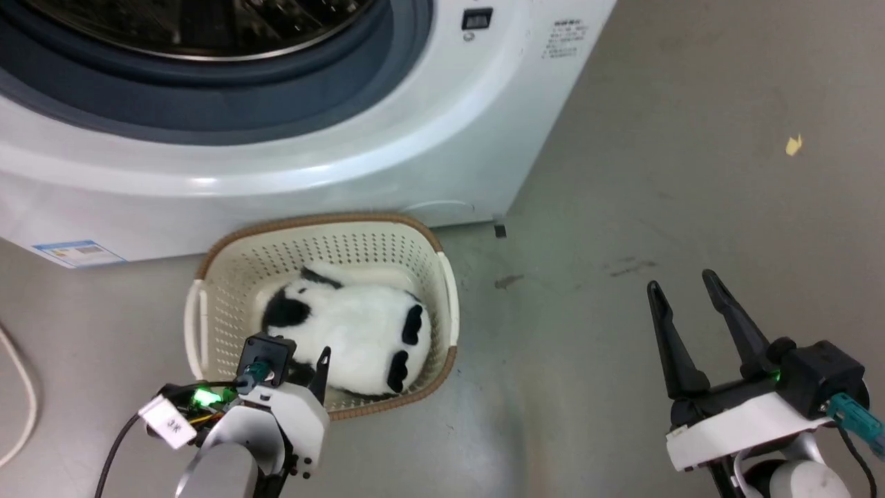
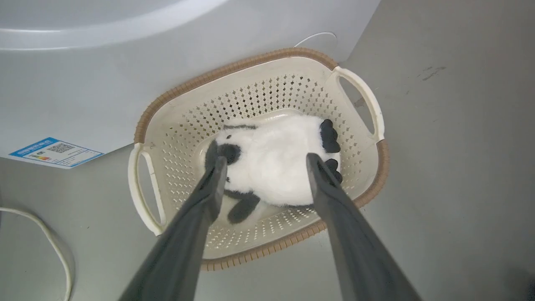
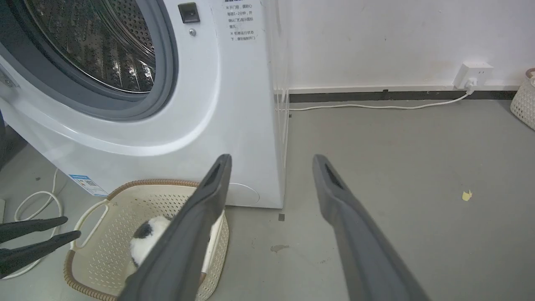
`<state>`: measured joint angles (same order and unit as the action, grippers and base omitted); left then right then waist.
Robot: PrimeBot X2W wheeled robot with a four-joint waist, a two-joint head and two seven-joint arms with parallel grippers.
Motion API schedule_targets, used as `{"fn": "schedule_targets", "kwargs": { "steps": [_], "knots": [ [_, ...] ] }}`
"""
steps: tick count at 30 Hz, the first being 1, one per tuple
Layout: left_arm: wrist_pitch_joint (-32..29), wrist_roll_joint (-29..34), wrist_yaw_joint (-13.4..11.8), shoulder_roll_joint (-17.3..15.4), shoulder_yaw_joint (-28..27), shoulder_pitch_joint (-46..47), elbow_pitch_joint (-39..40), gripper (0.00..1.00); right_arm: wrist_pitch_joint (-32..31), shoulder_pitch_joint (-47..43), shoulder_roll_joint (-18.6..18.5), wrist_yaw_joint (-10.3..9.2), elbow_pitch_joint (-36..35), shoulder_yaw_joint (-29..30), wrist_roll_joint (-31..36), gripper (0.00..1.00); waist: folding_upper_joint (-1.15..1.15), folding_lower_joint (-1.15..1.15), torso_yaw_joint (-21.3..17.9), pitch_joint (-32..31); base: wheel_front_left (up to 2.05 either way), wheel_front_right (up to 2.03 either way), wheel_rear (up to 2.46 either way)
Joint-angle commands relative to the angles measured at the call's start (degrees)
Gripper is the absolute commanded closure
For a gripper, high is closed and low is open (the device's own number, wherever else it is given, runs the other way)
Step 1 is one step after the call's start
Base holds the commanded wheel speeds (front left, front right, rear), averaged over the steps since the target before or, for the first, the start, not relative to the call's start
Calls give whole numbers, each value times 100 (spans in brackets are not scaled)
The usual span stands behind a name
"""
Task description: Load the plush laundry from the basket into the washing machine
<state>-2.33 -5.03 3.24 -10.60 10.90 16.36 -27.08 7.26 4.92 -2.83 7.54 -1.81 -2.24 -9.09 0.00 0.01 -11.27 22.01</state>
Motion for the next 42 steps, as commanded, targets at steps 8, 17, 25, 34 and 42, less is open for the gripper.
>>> {"fn": "schedule_targets", "kwargs": {
  "steps": [8, 17, 25, 34, 42],
  "knots": [
    [-74, -147, 98, -292, 438, 501, -606, 0, 145, 189, -3, -3, -72, -96, -238, 0, 0, -1, -291, 493, 0, 0, 0],
    [-270, -367, 154, -619, 823, 1166, -1152, 0, 253, 306, -3, -3, -131, -171, -477, 0, 0, -1, -550, 1044, 0, 0, 0],
    [-532, -502, 203, -799, 1236, 1931, -1604, 0, 349, 358, -3, -4, -192, -168, -652, 0, 0, -1, -680, 1503, 0, 0, 0],
    [-910, -695, 260, -962, 1768, 2773, -2229, 0, 456, 364, -4, -4, -227, -163, -923, 0, 0, -1, -836, 1996, 0, 0, 0],
    [-936, -730, 289, -1057, 2117, 3318, -2872, 0, 552, 345, -4, -5, -287, -161, -1120, 0, 0, -1, -981, 2419, 0, 0, 0]
  ]
}}
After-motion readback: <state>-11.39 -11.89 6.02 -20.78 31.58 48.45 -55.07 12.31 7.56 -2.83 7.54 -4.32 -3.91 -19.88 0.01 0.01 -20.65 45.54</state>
